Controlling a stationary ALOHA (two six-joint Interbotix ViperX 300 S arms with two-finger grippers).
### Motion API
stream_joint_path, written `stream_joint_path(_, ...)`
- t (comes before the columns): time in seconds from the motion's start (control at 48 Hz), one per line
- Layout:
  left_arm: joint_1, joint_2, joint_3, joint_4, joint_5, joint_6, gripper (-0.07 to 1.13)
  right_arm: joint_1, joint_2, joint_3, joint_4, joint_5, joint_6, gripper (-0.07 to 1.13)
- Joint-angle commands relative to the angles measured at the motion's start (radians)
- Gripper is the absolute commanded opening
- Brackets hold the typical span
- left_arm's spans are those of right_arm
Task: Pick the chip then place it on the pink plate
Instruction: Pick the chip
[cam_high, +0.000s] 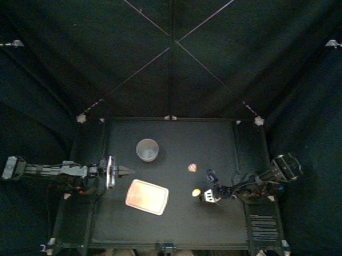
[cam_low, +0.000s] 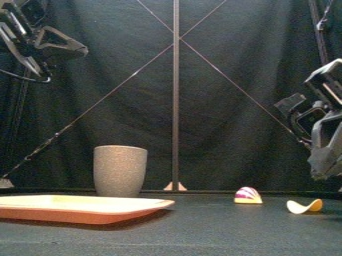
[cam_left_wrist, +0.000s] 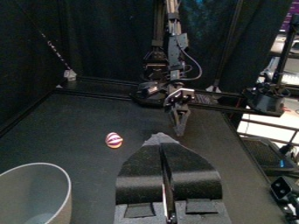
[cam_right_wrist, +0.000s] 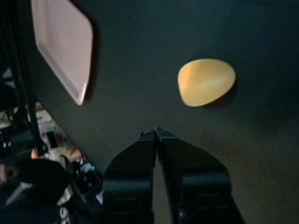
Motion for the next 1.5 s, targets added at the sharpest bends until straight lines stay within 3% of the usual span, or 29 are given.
stream_joint_path(0.021, 0.0, 0.003, -0.014, 0.0, -0.011, 0.002, -0.01, 0.023, 0.018, -0.015, 0.084, -0.017, 0.002, 0.78)
stream_joint_path(0.146, -0.002, 0.002, -0.014, 0.002, -0.014, 0.003, -0.01, 0.038, 0.012, -0.003, 0.179, -0.02, 0.0, 0.97)
stream_joint_path(0.479, 0.0, 0.002, -0.015, 0.005, -0.035, 0.005, -0.01, 0.011, 0.043, -0.015, 0.25, -0.023, 0.0, 0.97)
stream_joint_path(1.021, 0.002, 0.0, -0.018, 0.003, -0.035, 0.005, -0.01, -0.107, 0.117, -0.025, 0.244, -0.032, -0.014, 0.97)
stream_joint_path(1.5, 0.0, 0.0, -0.018, 0.005, -0.035, 0.003, -0.01, -0.196, 0.117, -0.012, 0.149, -0.021, -0.015, 0.94)
